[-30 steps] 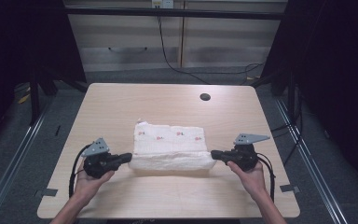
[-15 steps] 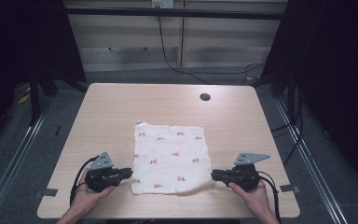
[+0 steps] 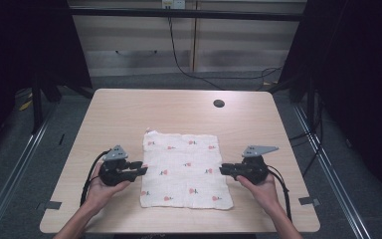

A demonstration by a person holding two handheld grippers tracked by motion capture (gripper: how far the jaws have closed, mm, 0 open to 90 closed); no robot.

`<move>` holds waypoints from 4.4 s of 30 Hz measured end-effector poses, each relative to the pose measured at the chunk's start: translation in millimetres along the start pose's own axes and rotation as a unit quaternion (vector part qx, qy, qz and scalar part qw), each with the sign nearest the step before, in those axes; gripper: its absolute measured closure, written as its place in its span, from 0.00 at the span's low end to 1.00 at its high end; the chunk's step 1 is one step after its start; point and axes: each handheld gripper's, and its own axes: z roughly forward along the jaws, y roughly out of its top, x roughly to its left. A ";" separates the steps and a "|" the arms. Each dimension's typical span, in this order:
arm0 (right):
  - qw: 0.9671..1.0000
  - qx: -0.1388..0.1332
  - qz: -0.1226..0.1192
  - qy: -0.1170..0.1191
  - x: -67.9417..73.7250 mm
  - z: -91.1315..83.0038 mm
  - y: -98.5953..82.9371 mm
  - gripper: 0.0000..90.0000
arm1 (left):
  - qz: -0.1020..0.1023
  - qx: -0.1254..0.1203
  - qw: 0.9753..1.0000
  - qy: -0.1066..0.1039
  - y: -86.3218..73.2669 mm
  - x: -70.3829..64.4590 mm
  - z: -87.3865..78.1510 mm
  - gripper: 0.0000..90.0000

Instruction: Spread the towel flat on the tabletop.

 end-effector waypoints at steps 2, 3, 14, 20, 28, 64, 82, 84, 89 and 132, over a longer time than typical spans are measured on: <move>1.000 0.018 -0.004 0.001 -7.3 13.6 8.9 0.86 | 0.003 0.004 1.000 -0.013 5.1 2.0 8.9 0.74; 1.000 0.021 -0.005 -0.001 -11.7 19.6 12.2 0.87 | 0.001 0.003 1.000 -0.013 4.3 2.1 13.8 0.76; 0.998 0.060 -0.002 -0.012 -20.6 49.9 3.4 0.85 | 0.007 0.030 1.000 0.008 -12.2 5.5 38.1 0.75; 0.998 0.066 0.017 -0.009 -20.0 47.0 -6.5 0.88 | 0.016 0.023 1.000 0.004 -14.1 5.0 38.9 0.72; 0.997 0.072 0.013 -0.008 -14.1 37.6 -13.6 0.88 | 0.018 0.025 1.000 -0.003 -13.1 2.4 40.4 0.70; 0.999 0.044 0.013 -0.018 -14.8 13.9 -6.2 0.76 | 0.022 0.051 0.998 -0.039 -20.6 -20.0 27.7 0.69; 0.995 0.056 0.039 -0.068 -74.8 59.4 20.1 0.73 | 0.040 0.040 0.997 -0.050 -26.0 -18.5 25.2 0.68; 0.995 0.058 0.040 -0.069 -74.5 59.6 18.9 0.74 | 0.033 0.038 0.997 -0.052 -26.4 -17.6 25.1 0.68; 0.996 0.058 0.034 -0.064 -73.4 58.7 16.8 0.87 | 0.028 0.037 0.997 -0.053 -26.9 -17.0 24.9 0.68; 0.998 0.026 0.042 -0.039 -61.2 48.7 18.5 0.97 | -0.078 0.007 0.997 0.008 22.6 78.6 65.1 0.73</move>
